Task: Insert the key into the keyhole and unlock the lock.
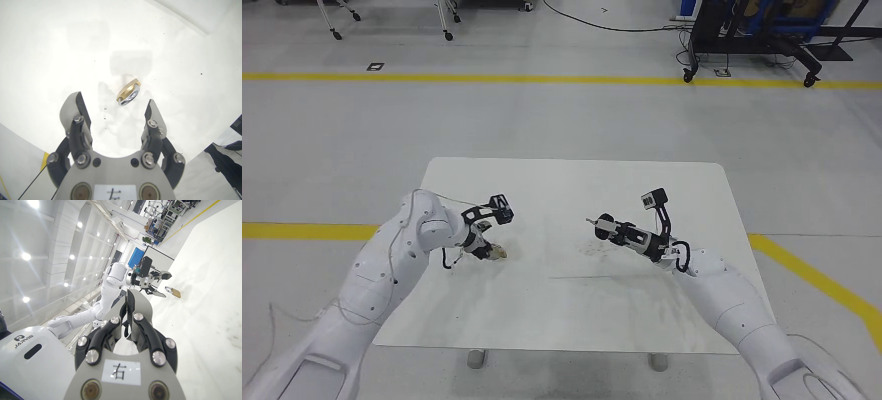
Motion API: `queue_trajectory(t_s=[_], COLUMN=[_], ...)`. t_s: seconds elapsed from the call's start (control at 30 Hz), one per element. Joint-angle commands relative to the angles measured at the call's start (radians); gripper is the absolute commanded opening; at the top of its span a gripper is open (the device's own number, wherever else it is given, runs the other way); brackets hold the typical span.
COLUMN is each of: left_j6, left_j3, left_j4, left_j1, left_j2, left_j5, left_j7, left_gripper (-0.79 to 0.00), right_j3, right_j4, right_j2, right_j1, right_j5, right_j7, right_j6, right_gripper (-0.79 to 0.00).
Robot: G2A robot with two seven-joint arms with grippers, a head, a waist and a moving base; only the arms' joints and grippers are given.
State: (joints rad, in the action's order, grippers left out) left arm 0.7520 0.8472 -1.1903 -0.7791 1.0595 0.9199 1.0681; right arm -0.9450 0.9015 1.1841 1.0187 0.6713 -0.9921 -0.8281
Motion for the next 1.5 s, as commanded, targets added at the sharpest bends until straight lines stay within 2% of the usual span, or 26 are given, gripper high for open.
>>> queue_trajectory(t_s=[0.0, 0.13, 0.37, 0.47, 0.83, 1.03, 1.17, 1.33, 1.47], left_j6=[0.01, 0.016, 0.002, 0.007, -0.008, -0.045, -0.078, -0.14, -0.197], left_j3=[-0.012, -0.036, -0.096, -0.117, -0.166, -0.133, -0.111, -0.045, -0.025], left_j4=[0.007, 0.017, 0.026, 0.038, 0.085, 0.113, 0.078, 0.053, 0.065], left_j1=[0.007, 0.02, 0.049, 0.061, 0.106, 0.113, 0.095, 0.067, 0.072], left_j2=[0.0, 0.001, 0.007, 0.008, 0.015, 0.014, 0.007, -0.002, 0.009], left_j5=[-0.007, -0.026, -0.049, -0.065, -0.116, -0.203, -0.238, -0.425, -0.648], left_j7=[-0.011, -0.016, -0.002, -0.007, 0.008, -0.015, -0.033, -0.049, -0.028], left_gripper=[-0.465, -0.489, -0.622, -0.785, -0.785, -0.785, -0.785, -0.785, -0.785], right_j3=[0.0, 0.0, 0.0, 0.0, 0.0, 0.0, 0.0, 0.0, 0.0], right_j4=[0.0, 0.0, 0.0, 0.0, 0.0, 0.0, 0.0, 0.0, 0.0], right_j2=[0.0, 0.0, 0.0, 0.0, 0.0, 0.0, 0.0, 0.0, 0.0], right_j1=[0.0, 0.0, 0.0, 0.0, 0.0, 0.0, 0.0, 0.0, 0.0], right_j5=[0.0, 0.0, 0.0, 0.0, 0.0, 0.0, 0.0, 0.0, 0.0], right_j7=[0.0, 0.0, 0.0, 0.0, 0.0, 0.0, 0.0, 0.0, 0.0], right_j6=[0.0, 0.0, 0.0, 0.0, 0.0, 0.0, 0.0, 0.0, 0.0], right_gripper=[-0.785, -0.785, -0.785, -0.785, -0.785, -0.785, -0.785, -0.785, -0.785])
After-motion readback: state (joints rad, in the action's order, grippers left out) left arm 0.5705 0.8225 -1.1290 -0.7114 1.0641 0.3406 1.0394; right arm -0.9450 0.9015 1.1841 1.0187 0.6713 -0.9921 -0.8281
